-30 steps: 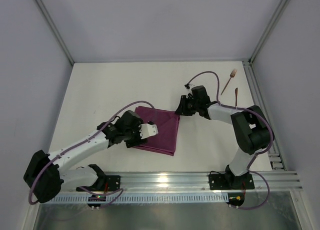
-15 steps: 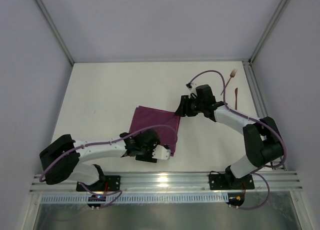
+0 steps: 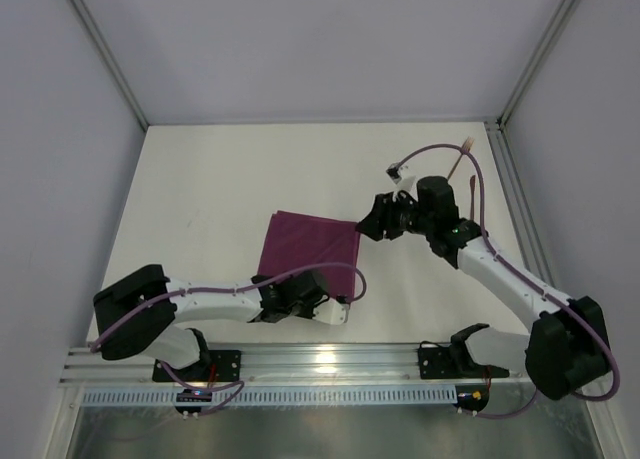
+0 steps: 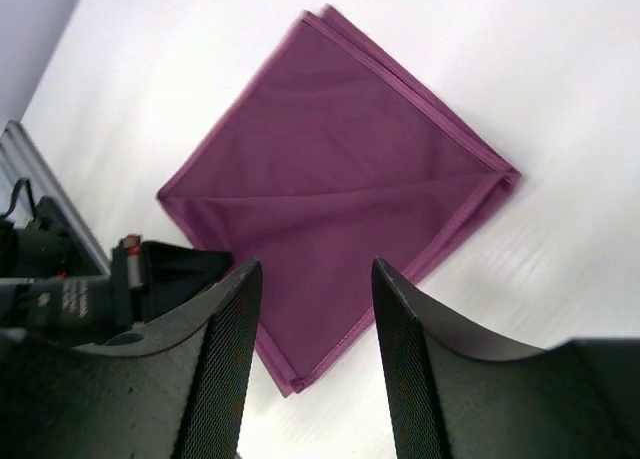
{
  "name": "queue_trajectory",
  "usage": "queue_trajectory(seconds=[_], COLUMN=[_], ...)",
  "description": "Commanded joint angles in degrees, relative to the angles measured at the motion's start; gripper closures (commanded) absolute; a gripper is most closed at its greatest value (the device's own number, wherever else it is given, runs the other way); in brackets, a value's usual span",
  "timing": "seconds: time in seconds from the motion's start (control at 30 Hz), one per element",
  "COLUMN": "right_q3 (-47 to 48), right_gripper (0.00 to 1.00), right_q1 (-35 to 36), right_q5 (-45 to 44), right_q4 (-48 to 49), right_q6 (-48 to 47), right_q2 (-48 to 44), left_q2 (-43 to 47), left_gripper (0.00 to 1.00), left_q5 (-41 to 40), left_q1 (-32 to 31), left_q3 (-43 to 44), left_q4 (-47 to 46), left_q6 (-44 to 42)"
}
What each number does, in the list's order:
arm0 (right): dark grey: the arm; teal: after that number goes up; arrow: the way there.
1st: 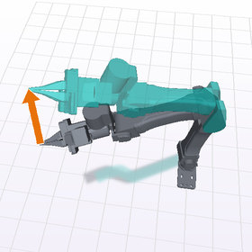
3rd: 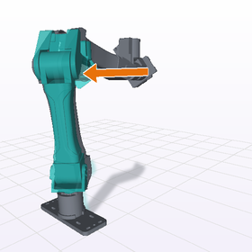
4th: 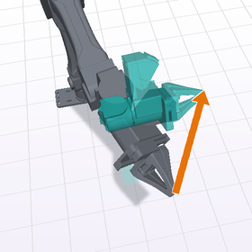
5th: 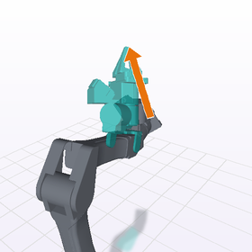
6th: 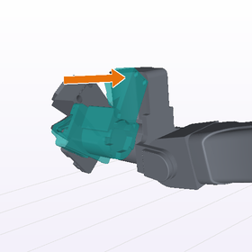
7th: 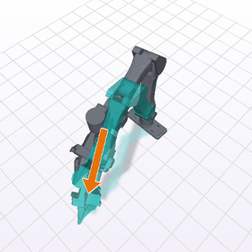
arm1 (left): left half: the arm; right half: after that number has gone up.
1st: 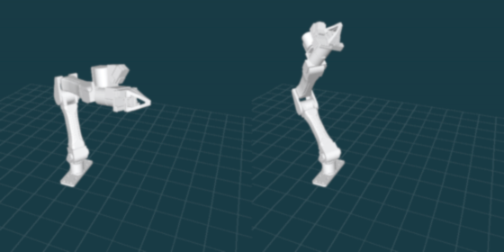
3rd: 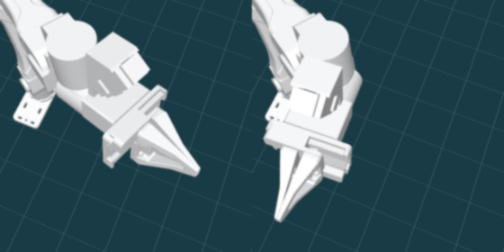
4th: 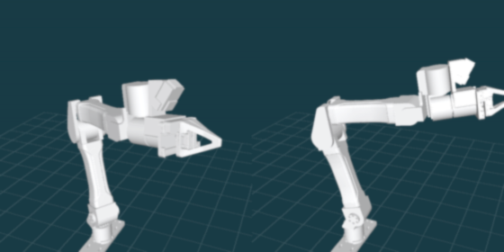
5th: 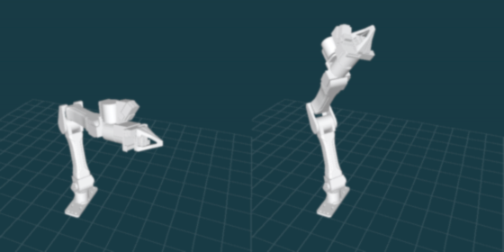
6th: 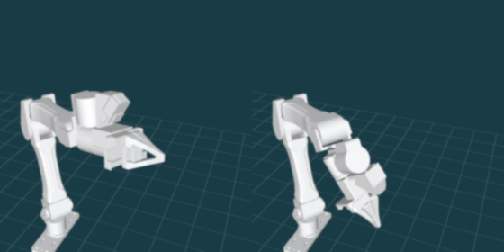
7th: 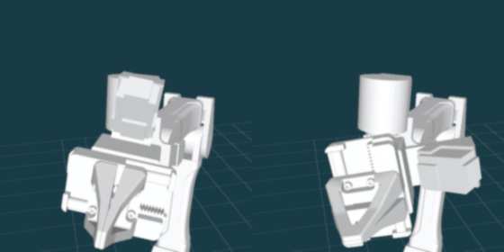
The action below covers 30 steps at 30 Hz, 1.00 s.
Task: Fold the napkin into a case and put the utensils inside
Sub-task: Pick up the upper triangle-folded napkin from the center of the board.
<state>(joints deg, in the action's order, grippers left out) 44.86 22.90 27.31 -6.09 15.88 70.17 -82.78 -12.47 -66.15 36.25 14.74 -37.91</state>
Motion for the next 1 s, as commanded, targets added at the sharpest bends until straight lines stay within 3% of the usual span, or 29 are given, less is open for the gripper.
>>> queue_trajectory(seconds=[0.0, 0.27, 0.47, 0.53, 0.67, 0.73, 0.8, 0.97], right_q3=[-4.06, -17.42, -25.79, -26.58, -28.33, -28.86, -30.18, -34.92], right_gripper=[0.47, 0.46, 0.43, 0.42, 0.37, 0.37, 0.37, 0.31], right_q1=[-0.04, 0.13, 5.82, 9.78, 25.76, 34.21, 40.87, 47.76], right_q5=[7.91, 13.47, 6.8, 5.14, -9.08, -19.54, -27.27, -37.31], right_q4=[6.34, 14.68, 18.31, 17.17, 12.51, 12.85, 16.79, 33.82], right_q6=[-5.31, -18.68, -23.69, -26.5, -40.28, -41.8, -42.07, -40.14], right_q2=[-9.75, -29.81, -39.67, -40.37, -37.24, -34.15, -29.93, -21.15], left_q2=[0.15, 7.72, 10.8, 11.41, 11.85, 11.94, 11.86, 11.33], left_gripper=[1.0, 1.0, 1.0, 1.0, 1.0, 1.0, 1.0, 1.0], left_q5=[1.3, 11.15, 14.75, 15.1, 16.25, 16.51, 16.69, 17.04], left_q1=[0.06, 4.36, 8.84, 9.89, 10.95, 10.95, 11.04, 11.04], left_q3=[-1.62, 4.18, 5.5, 6.37, 8.13, 8.57, 8.75, 8.93], left_q4=[0.9, 8.54, 10.3, 11.1, 13.11, 13.9, 14.0, 14.52], left_q6=[2.23, 5.22, 5.13, 4.95, 4.69, 4.86, 5.3, 5.57])
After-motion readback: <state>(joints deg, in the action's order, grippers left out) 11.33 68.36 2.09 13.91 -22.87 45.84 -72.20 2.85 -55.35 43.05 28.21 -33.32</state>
